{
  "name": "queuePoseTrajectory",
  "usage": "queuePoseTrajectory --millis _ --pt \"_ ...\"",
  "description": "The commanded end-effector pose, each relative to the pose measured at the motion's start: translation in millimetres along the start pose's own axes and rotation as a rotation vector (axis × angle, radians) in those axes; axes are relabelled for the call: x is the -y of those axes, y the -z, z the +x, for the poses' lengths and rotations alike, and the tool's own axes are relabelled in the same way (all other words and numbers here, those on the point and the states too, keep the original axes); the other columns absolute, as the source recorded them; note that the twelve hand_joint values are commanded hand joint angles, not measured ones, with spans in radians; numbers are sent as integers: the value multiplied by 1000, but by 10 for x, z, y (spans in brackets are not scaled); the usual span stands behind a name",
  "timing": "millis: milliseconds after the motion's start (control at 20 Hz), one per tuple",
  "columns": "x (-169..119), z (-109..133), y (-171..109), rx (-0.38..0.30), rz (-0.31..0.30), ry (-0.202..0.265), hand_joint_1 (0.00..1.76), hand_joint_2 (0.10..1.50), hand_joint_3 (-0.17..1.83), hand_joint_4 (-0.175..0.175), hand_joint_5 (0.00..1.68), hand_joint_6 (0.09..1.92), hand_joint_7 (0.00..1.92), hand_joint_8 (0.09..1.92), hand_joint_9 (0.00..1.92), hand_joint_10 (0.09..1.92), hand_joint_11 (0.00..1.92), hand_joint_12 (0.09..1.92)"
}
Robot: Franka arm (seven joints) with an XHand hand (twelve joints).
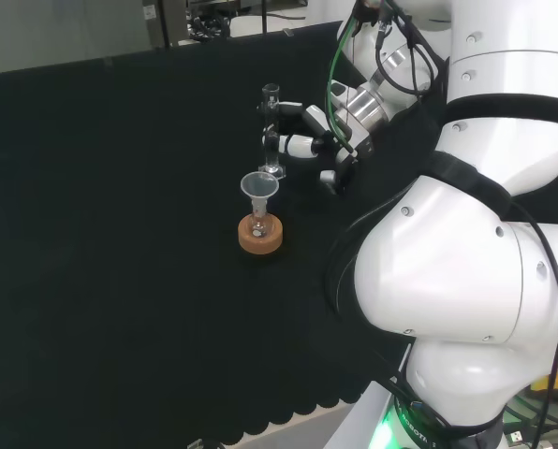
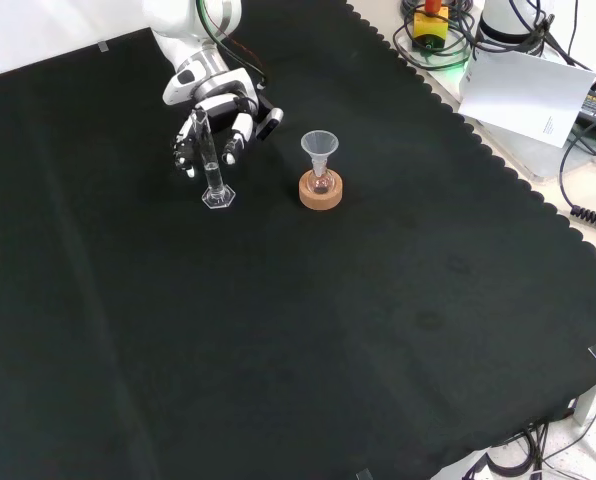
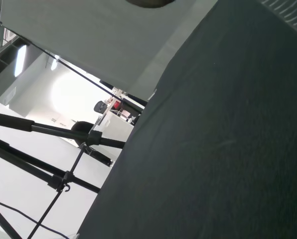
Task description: Pick up the graduated cylinder.
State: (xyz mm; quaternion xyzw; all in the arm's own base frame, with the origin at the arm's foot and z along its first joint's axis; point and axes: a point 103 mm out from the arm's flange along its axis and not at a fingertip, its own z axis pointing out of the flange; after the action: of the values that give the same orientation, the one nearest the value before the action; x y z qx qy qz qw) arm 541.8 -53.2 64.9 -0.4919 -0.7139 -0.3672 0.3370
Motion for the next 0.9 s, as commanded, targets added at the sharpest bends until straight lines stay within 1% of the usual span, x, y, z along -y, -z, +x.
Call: queuePoseTrajectory --millis 50,400,600,700,850,900 --pt "-15 20 -30 13 2 1 1026 1042 -175 -17 663 146 574 550 836 421 604 1196" --pt "-38 32 -21 3 -3 1 1022 1058 -175 -14 693 203 604 546 883 396 662 1156" --pt "-39 36 -11 15 -20 -3 1024 1077 -175 -10 712 255 623 543 912 376 690 1144" --pt "-36 34 -5 17 -36 -4 1034 1115 -175 1 757 370 686 534 981 337 744 1113" --pt "-30 35 23 32 -51 -11 1081 1211 -175 23 862 496 834 542 1113 278 917 1000" --pt "-31 40 30 43 -51 -13 1081 1205 -118 -2 871 737 877 547 1147 264 970 969"
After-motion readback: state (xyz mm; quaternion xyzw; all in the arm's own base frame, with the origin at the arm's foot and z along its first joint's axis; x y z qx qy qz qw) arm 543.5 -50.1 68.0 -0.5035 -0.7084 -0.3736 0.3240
